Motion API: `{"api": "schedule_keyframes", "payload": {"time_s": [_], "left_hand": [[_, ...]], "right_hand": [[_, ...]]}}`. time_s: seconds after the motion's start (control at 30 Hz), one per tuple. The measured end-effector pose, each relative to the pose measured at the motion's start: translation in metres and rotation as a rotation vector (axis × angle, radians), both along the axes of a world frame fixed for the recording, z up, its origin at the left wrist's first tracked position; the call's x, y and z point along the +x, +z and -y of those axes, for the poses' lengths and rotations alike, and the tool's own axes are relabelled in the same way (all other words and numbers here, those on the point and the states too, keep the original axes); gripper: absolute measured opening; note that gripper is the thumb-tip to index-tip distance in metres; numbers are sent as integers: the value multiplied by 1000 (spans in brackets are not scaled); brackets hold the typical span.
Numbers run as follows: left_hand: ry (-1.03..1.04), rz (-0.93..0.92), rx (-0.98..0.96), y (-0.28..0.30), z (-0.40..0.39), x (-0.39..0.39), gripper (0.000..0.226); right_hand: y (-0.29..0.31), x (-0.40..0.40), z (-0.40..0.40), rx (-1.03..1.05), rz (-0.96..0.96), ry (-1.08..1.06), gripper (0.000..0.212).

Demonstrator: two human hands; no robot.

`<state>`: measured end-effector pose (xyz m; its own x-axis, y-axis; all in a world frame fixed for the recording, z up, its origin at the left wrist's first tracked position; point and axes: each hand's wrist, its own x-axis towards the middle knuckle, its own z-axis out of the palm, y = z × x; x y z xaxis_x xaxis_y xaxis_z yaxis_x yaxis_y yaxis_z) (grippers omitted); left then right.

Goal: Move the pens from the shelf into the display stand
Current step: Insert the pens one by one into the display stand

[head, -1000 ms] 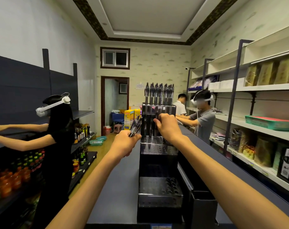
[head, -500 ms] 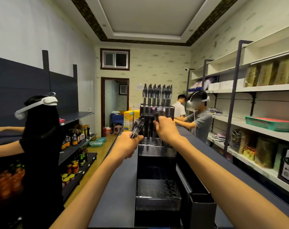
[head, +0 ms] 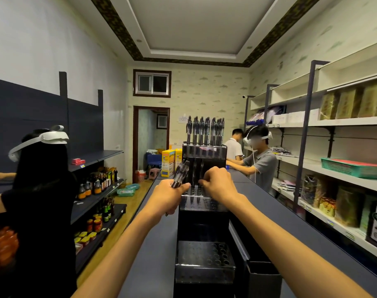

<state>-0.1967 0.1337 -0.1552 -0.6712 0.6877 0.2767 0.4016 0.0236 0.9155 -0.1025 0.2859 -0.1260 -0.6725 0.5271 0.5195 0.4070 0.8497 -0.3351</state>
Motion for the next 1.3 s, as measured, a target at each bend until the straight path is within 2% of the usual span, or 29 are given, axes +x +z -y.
{"api": "schedule_keyframes", "payload": {"time_s": [0.1,0.2,0.3,0.43,0.53,0.63,0.73,0.97,1.13,1.3], "left_hand": [[-73,10,47,1,1,1,38],[-142,45,88,4,2,3,32],[-162,54,98,5,1,5,26],[-140,10,100,7,4,5,28],[-145,-25,73,8,6,5,32],[-123,-67,27,7,5,5,26],[-112,-102,-25,6,4,5,30],[-124,-158,-60,9,1,6,29],[-118,-198,-77,12,-3,7,26],[-172,-133,-36,15,0,11,28]], "right_hand": [[4,8,2,-11,-139,49,15],[14,15,11,-224,-262,204,12],[20,19,22,-449,-292,363,9],[23,23,33,-576,-363,469,5],[21,24,36,-618,-344,537,6],[18,24,36,-596,-343,554,10],[15,24,34,-548,-311,544,15],[15,25,34,-561,-254,461,9],[16,22,40,-711,-371,383,14],[14,19,36,-845,-541,337,21]]}}
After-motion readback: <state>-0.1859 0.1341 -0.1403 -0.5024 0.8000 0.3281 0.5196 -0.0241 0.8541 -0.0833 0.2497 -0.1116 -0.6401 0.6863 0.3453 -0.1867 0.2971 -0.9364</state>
